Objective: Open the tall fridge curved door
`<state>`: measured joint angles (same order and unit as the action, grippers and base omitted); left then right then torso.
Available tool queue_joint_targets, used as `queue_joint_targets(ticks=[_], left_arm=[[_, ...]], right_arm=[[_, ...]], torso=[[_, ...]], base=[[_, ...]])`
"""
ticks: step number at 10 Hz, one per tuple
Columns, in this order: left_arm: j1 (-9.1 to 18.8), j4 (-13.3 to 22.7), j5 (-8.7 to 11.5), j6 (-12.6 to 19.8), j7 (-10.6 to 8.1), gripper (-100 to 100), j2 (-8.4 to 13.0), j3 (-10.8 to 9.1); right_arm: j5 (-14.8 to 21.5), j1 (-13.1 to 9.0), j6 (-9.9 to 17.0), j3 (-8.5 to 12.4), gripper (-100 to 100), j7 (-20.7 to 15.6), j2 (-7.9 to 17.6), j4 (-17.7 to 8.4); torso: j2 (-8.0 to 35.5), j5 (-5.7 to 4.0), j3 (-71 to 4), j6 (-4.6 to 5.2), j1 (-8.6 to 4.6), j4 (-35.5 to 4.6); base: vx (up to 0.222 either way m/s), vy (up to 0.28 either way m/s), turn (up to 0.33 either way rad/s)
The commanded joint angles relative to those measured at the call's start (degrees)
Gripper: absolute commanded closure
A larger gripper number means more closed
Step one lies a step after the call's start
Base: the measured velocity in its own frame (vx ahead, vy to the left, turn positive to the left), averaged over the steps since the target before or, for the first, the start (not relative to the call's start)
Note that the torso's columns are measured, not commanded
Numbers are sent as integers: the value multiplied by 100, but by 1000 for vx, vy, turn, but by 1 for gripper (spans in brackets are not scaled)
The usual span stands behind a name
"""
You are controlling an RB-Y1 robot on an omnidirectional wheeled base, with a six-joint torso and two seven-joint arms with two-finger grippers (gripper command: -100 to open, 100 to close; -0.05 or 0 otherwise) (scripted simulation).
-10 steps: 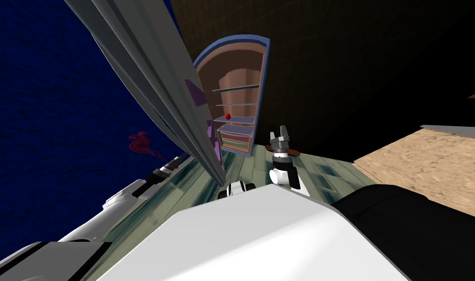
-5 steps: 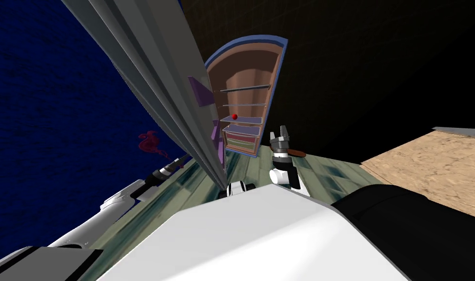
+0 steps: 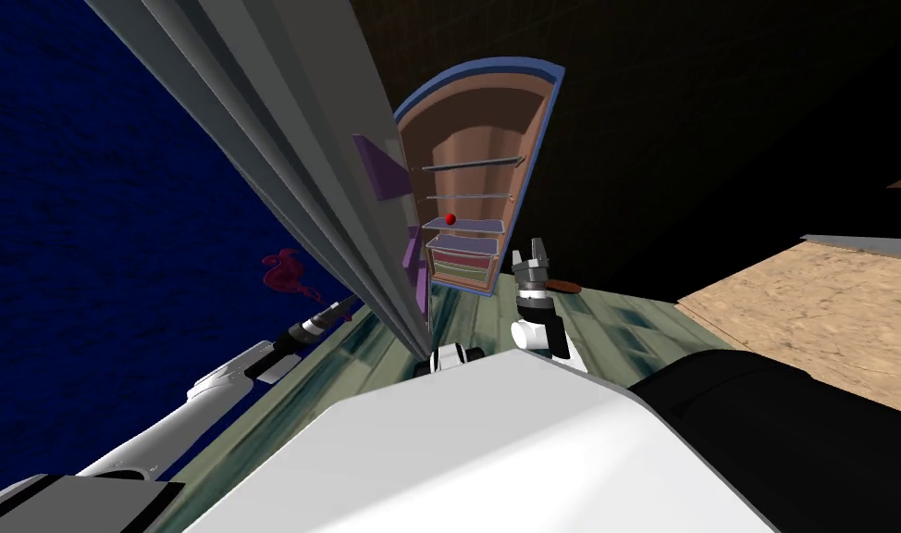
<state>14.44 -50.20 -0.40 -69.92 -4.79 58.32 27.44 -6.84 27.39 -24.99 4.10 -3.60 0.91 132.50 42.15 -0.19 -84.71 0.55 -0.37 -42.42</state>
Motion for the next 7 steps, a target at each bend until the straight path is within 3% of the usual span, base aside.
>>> queue_joint_targets(ticks=[1, 3, 4, 5, 6, 7], left_arm=[[-7, -141, 125, 495, 135, -100, -48, -282], [-7, -141, 125, 732, 135, -100, -48, -282], [-33, -243, 207, 938, 220, -100, -72, -467], [-33, -243, 207, 1085, 220, -100, -72, -467], [-33, -243, 207, 1161, 220, -100, -72, -467], [-60, -346, 289, 1376, 304, -100, -95, -652]], right_arm=[[0, 0, 0, -1, 0, 0, -1, 0], [0, -1, 1, -1, 0, 0, -1, -1], [0, 2, 0, -1, 0, 0, -2, 0], [0, -1, 0, -1, 0, 0, -1, 0], [0, 1, 0, 0, 0, 0, -1, 0], [0, 3, 0, 0, 0, 0, -2, 0]], torso=[[32, 3, 25, -36, -12, 1], [26, 13, 24, -55, 23, 5], [-18, 13, -3, -60, 10, 21], [-9, 17, -3, -45, 36, 21], [6, 24, 9, -56, 47, 16], [-2, 22, 6, -69, 38, 19]], base=[[-216, 167, -439], [-136, 87, -148], [-113, 83, -357], [-137, 102, -358], [-67, 39, -20], [-118, 83, -328]])
